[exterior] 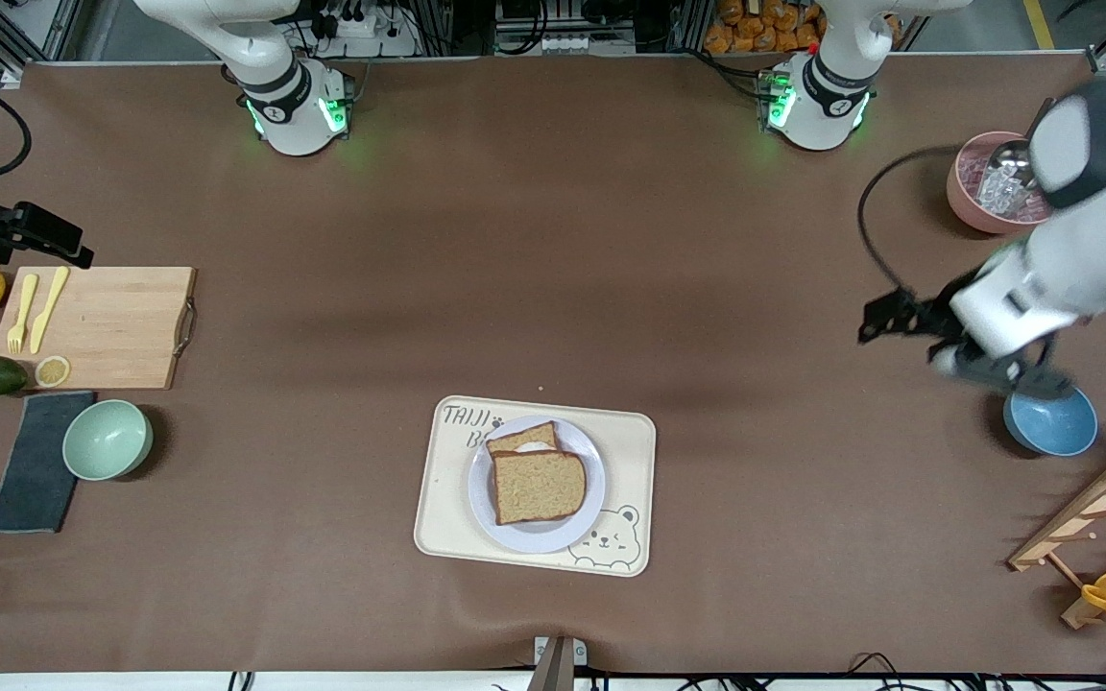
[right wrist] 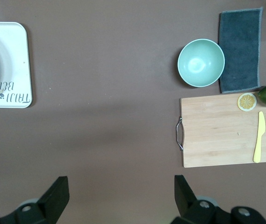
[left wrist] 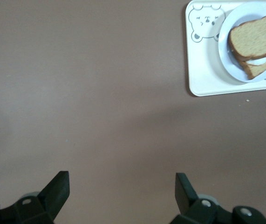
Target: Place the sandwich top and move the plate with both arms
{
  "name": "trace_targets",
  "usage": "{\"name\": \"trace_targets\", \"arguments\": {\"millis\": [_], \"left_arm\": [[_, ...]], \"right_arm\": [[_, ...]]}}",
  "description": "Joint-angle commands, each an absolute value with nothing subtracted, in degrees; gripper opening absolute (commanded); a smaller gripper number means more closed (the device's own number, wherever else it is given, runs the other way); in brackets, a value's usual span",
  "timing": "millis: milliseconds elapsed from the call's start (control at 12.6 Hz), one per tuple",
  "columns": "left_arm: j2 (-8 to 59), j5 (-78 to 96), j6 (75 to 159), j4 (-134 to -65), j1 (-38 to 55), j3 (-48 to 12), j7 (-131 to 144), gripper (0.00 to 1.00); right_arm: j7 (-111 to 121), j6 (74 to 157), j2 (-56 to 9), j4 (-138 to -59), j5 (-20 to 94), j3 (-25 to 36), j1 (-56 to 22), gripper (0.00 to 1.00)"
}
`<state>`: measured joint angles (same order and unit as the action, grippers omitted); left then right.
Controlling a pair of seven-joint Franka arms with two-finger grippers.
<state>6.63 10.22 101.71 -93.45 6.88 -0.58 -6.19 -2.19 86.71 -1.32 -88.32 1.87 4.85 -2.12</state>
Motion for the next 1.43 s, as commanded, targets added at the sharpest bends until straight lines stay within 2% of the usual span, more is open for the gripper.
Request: {"name": "trace_targets", "arguments": {"millis": [0, 318, 795, 1352], "left_arm": [[6.3, 9.1, 102.7, -95.5, 6.6, -0.6, -5.5, 1.00], [2.7, 8.3, 97.2, -95.4, 6.2, -0.4, -4.9, 1.00], [-1.9, -1.4, 96.5, -94.0, 6.5, -1.2, -1.1, 1.00], [-2.4, 0.2, 95.0, -92.6, 7.3, -1.1, 4.7, 1.00]], "right_arm": [[-3.8, 87.2, -1.3, -88.3, 1.2, 5.3, -3.2, 1.00], [-3.8, 87.9, -2.7, -88.7, 1.2, 5.3, -3.7, 1.00], [-3.9, 87.9, -2.4, -88.4, 1.3, 5.3, -3.9, 1.00], [-3.8, 87.5, -2.4, -88.6, 1.3, 5.3, -3.6, 1.00]]}}
